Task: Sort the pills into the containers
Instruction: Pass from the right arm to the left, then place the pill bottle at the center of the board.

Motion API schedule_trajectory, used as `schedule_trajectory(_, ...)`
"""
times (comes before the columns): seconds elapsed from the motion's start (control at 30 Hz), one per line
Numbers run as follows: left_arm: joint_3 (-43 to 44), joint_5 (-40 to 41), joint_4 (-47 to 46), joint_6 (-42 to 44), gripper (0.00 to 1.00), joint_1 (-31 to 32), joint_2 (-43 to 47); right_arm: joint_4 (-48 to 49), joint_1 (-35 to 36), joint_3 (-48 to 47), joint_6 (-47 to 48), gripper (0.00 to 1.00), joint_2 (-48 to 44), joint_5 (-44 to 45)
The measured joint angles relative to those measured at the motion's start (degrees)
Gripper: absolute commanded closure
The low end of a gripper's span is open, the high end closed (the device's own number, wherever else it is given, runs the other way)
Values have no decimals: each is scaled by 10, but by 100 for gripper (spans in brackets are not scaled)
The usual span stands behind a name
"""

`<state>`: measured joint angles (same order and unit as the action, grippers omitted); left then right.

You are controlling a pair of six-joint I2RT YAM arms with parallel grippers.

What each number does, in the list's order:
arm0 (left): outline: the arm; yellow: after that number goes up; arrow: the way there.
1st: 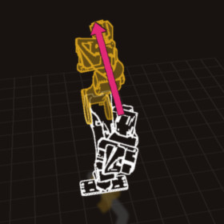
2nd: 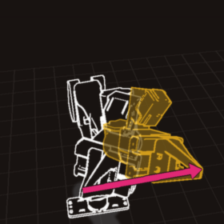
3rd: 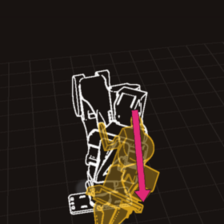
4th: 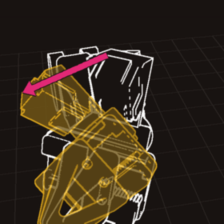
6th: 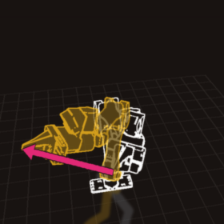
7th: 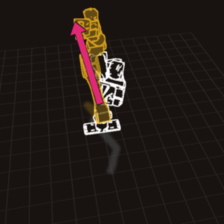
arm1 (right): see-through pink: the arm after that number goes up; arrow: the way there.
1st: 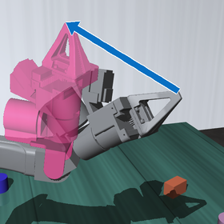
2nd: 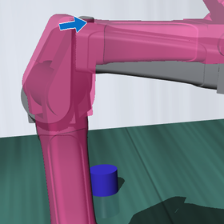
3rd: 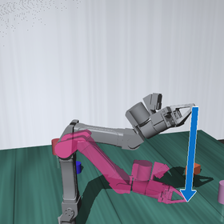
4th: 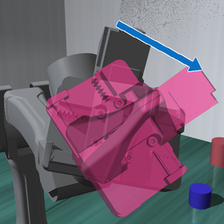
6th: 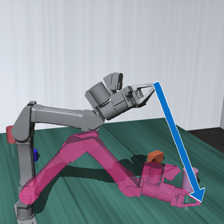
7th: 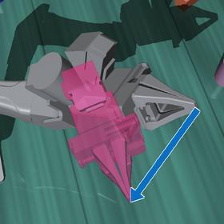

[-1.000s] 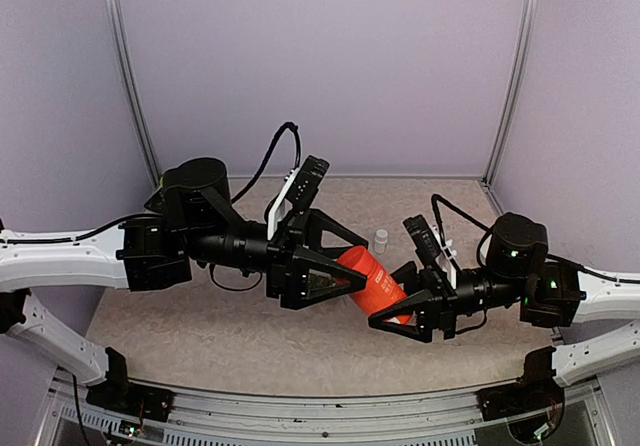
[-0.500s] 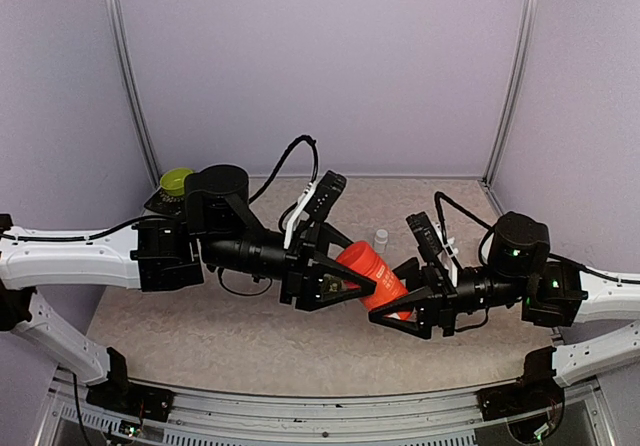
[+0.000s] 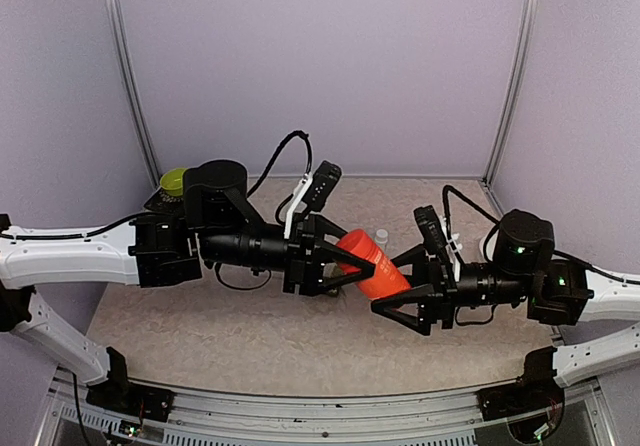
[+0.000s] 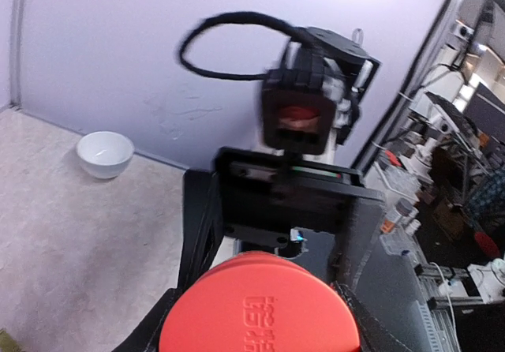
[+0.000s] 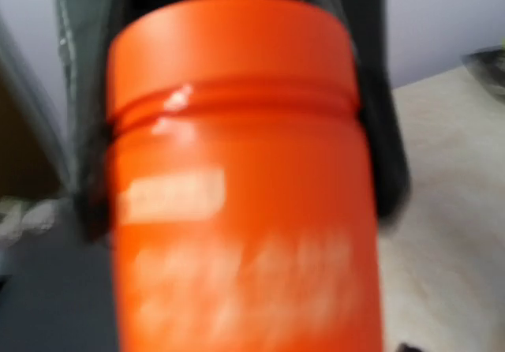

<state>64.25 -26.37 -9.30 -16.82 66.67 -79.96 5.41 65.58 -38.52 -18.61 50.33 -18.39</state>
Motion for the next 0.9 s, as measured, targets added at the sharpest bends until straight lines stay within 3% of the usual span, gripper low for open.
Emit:
schedule_trajectory(0.03, 0, 16, 6, -8, 57, -8, 3, -9, -2, 0, 5, 0, -5, 21)
schedule_trajectory(0.47, 5, 250, 171, -60, 58, -127, 18, -119, -11, 0, 35, 0, -26, 243)
schedule_trajectory(0.9, -28, 355, 213, -56, 60, -268, -84, -160, -13, 0, 18, 0, -15, 310)
